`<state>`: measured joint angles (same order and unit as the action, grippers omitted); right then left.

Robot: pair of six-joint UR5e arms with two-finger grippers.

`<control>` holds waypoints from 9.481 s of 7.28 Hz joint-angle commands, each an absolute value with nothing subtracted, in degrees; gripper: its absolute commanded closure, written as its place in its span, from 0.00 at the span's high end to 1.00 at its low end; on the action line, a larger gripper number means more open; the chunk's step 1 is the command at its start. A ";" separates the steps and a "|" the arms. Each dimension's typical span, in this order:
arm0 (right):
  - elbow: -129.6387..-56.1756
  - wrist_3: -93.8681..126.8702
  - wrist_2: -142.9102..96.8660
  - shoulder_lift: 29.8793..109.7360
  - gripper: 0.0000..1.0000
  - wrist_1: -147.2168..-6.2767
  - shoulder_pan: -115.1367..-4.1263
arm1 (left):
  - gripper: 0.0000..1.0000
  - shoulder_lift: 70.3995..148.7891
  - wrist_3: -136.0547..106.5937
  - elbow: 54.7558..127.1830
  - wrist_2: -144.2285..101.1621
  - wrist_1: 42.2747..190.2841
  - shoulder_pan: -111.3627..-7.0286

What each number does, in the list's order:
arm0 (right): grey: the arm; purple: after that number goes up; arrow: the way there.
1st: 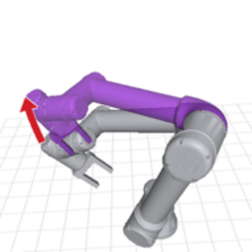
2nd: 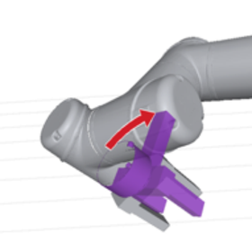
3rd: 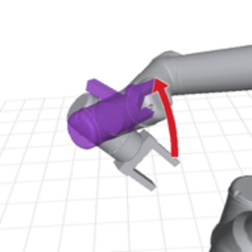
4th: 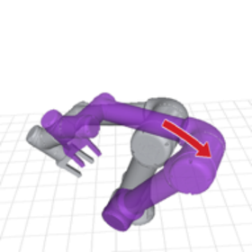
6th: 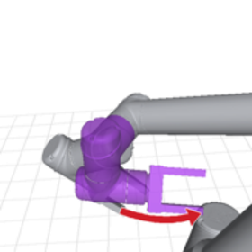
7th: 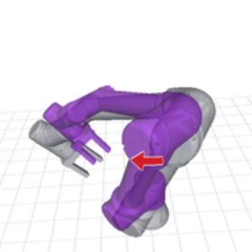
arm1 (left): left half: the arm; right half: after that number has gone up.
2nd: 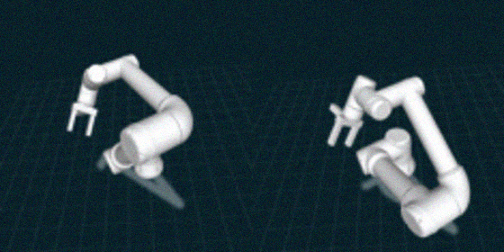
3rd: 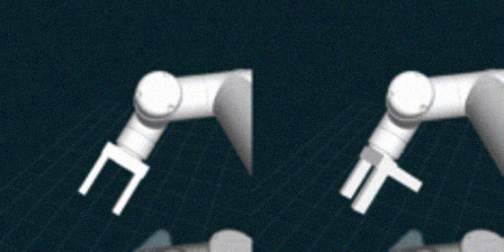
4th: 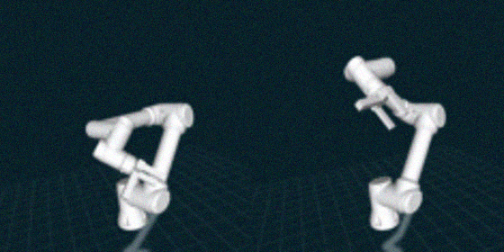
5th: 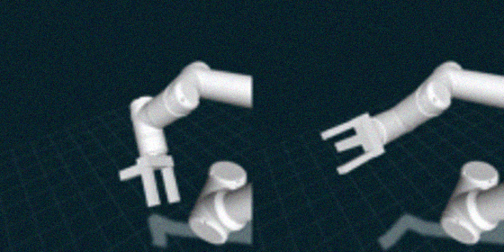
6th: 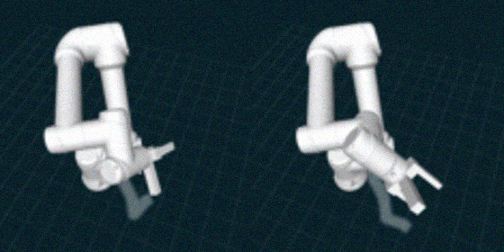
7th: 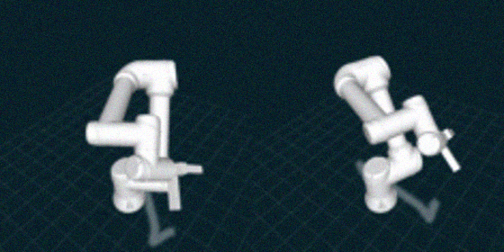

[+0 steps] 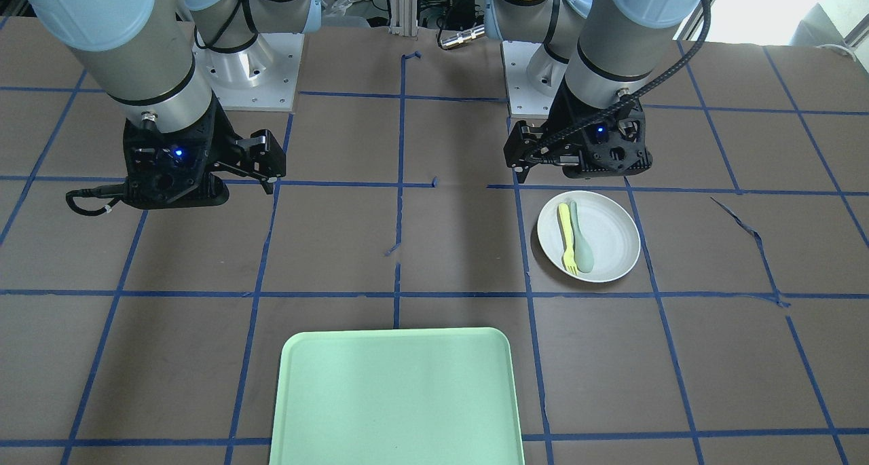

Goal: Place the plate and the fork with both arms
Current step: 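Reach the left gripper to the plate's edge and grasp the rim, then slide the plate with the left gripper onto the green tray, then release the plate and lift the left gripper while the right gripper moves toward the plate, then grasp the yellow fork on the plate with the right gripper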

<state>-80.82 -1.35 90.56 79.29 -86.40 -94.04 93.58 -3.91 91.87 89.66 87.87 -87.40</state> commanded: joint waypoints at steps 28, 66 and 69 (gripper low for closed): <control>-85.25 -1.05 90.09 78.75 1.00 -88.33 -94.22 | 0.00 131.53 5.01 74.13 63.11 69.52 -87.79; -68.73 12.04 86.84 42.28 0.52 -124.45 -103.71 | 1.00 113.03 9.49 89.21 84.46 71.98 -83.32; -68.73 11.95 86.92 42.36 0.21 -124.19 -103.71 | 1.00 112.85 9.49 89.30 84.46 72.07 -83.32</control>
